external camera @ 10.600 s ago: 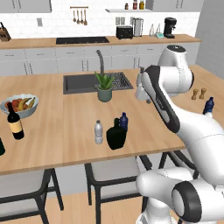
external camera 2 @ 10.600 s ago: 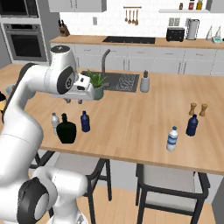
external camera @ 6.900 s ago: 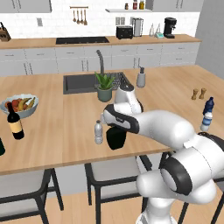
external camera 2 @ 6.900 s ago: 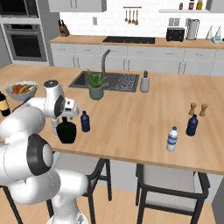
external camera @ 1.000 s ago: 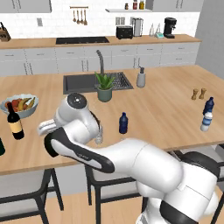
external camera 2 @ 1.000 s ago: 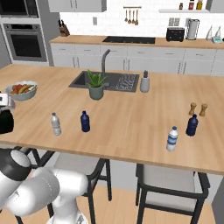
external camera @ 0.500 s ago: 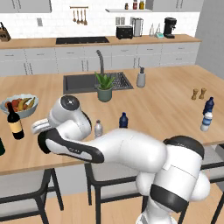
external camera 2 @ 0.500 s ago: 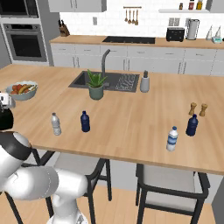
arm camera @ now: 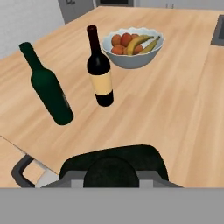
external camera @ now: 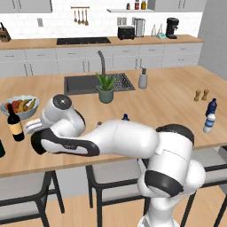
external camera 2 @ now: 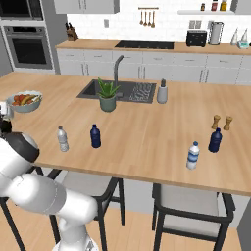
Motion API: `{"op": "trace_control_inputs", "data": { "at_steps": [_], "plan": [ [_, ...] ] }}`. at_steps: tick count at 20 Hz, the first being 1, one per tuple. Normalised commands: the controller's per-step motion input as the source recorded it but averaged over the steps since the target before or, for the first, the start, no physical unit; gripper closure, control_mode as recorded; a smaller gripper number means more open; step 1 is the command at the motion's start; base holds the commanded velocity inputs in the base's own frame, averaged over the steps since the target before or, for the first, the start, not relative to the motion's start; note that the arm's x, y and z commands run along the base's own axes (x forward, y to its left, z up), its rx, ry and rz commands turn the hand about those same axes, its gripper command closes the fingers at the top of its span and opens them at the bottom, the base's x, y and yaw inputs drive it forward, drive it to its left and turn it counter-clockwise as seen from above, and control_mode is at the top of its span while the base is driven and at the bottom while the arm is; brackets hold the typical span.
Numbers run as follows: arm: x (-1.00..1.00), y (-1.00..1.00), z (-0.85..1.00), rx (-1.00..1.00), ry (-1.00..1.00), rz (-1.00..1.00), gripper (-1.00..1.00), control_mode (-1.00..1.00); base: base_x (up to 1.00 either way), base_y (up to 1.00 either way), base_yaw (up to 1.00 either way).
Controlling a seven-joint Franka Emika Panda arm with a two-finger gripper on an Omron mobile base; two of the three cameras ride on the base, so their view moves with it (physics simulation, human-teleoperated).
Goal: Move the plastic bottles in the middle to the plastics group, and the glass bottles in the middle to the glass group.
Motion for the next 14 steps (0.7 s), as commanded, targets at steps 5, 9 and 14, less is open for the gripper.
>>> {"op": "trace_control_inputs", "data": {
  "at_steps": [5,9,14],
  "plan": [
    [0.12,0.21,0.00,0.00,0.01,0.01,1.00,-1.00,0.00,0.00,0.00],
    [0.00,0.31,-0.04,0.00,0.02,0.04,1.00,-1.00,0.00,0.00,0.00],
    [0.00,0.30,-0.02,0.00,0.00,0.05,1.00,-1.00,0.00,0.00,0.00]
  ]
}}
